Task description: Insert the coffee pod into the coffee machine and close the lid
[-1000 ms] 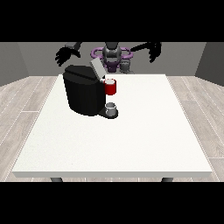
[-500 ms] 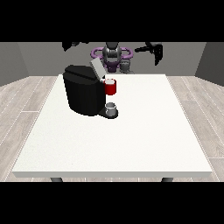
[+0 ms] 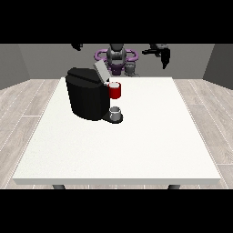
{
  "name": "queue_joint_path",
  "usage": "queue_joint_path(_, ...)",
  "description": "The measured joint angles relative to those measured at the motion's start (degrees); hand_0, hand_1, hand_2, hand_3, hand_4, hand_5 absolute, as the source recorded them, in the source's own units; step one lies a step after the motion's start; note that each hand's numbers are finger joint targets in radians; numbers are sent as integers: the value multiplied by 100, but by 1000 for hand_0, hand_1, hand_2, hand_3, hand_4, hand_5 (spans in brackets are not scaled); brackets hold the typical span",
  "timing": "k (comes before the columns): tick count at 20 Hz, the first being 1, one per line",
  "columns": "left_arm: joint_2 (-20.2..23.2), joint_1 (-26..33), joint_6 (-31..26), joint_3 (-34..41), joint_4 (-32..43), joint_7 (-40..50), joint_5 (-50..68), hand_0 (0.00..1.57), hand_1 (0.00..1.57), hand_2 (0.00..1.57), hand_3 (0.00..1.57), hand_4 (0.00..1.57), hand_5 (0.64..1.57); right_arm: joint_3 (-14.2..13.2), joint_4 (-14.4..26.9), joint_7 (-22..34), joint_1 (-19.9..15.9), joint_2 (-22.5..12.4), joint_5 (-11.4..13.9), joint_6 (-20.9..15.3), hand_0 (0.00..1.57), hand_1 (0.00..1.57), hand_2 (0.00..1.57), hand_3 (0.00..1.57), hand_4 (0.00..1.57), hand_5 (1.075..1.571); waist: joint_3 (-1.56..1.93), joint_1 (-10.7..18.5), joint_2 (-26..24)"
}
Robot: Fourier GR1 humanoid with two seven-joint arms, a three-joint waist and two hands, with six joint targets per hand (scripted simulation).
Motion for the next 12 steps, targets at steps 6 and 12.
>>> queue_joint_path(6, -102, 462, 47, -375, -872, 277, 332, 0, 0, 0, 0, 0, 1571, -14, 313, -158, -251, 36, 105, 71, 0, 0, 0, 0, 0, 1571, 0, 203, 253)
queue_joint_path(12, -124, 648, 113, -523, -1626, 694, 653, 0, 0, 0, 0, 0, 1571, -246, 790, -260, -711, 11, -40, 201, 0, 0, 0, 0, 0, 1571, 3, 280, 648)
